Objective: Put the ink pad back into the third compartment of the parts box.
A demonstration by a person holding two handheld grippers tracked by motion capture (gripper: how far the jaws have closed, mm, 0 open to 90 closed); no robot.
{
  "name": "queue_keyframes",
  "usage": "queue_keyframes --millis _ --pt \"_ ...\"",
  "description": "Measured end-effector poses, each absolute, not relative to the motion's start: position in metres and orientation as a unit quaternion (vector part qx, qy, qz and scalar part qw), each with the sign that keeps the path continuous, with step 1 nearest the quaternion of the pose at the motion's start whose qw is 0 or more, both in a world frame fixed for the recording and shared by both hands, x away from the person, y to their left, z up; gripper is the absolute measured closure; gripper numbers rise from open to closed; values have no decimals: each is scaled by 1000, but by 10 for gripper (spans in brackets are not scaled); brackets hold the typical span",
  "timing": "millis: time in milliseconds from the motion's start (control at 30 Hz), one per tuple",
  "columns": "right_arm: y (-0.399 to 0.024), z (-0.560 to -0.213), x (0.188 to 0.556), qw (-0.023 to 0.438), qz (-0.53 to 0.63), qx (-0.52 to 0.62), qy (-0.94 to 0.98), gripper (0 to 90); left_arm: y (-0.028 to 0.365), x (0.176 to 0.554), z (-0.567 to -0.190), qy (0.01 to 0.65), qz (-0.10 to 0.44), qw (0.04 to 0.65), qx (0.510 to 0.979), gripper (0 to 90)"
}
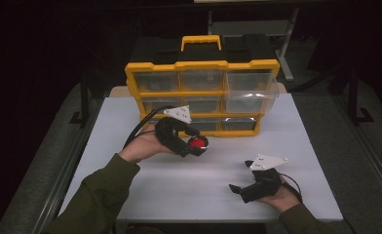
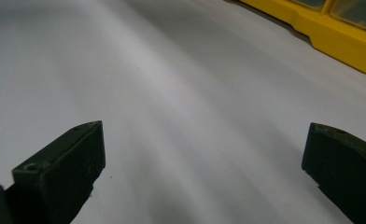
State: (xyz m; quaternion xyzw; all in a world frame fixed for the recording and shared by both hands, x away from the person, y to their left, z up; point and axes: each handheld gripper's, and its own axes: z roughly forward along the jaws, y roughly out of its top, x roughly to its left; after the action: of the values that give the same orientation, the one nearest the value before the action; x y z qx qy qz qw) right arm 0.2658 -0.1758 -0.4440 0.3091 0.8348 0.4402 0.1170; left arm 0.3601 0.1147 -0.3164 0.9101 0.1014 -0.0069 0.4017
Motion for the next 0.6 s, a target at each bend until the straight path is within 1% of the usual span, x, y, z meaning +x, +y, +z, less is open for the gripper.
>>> queue_keyframes --millis 600 --pt "-176 -444 266 116 441 310 834 0 109 369 -283 89 -19 422 902 299"
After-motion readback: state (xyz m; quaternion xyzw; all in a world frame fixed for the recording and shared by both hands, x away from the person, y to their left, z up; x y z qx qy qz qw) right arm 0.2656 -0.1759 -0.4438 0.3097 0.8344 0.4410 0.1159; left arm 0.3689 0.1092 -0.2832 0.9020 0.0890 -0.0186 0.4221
